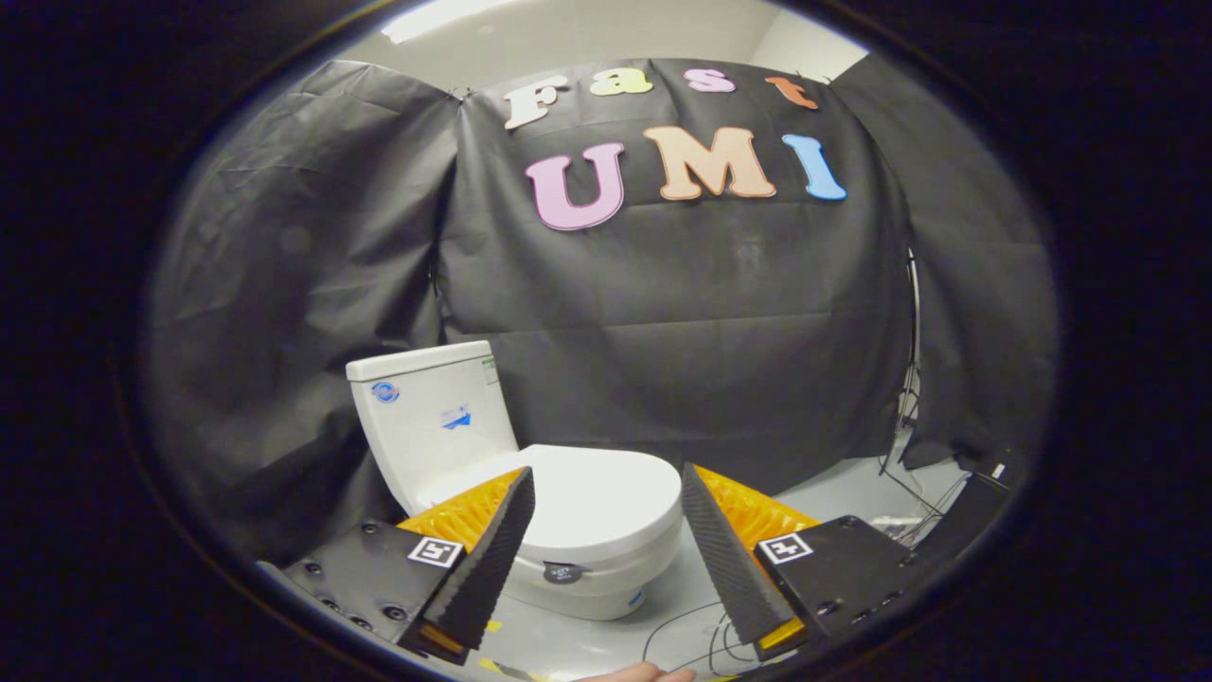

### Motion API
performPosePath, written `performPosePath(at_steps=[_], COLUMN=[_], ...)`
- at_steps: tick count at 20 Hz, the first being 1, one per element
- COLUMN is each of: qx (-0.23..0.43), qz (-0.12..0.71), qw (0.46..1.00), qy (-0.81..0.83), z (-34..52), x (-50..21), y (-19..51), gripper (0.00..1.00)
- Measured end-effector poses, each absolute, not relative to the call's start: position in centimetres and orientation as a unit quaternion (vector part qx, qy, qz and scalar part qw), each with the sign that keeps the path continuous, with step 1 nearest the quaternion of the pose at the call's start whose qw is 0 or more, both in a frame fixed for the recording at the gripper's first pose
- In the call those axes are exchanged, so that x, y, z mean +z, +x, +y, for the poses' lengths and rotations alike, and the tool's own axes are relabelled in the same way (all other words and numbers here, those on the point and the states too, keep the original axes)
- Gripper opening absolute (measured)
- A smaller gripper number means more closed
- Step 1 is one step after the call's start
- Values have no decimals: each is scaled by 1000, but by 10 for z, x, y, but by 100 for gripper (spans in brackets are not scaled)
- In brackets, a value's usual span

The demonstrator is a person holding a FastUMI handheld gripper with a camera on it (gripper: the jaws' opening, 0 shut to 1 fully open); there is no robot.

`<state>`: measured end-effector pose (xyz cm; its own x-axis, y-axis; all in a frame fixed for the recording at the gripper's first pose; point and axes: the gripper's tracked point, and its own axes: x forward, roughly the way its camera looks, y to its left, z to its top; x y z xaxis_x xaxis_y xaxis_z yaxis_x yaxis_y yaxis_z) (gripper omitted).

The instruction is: Open the toilet lid.

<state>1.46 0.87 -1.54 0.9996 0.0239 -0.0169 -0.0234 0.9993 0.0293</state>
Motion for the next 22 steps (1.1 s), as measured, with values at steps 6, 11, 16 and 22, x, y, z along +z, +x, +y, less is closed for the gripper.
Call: performPosePath(at_steps=[6, 11, 16, 22], qx=[37, 51, 32, -25], qz=[-1, 50, 136, 197], qw=[997, 988, 968, 926], qy=[61, 135, 207, 323], z=[25, 42, 57, 63], x=[-38, -91, -162, -240], y=[44, 80, 100, 103], gripper=[97, 97, 98, 92])
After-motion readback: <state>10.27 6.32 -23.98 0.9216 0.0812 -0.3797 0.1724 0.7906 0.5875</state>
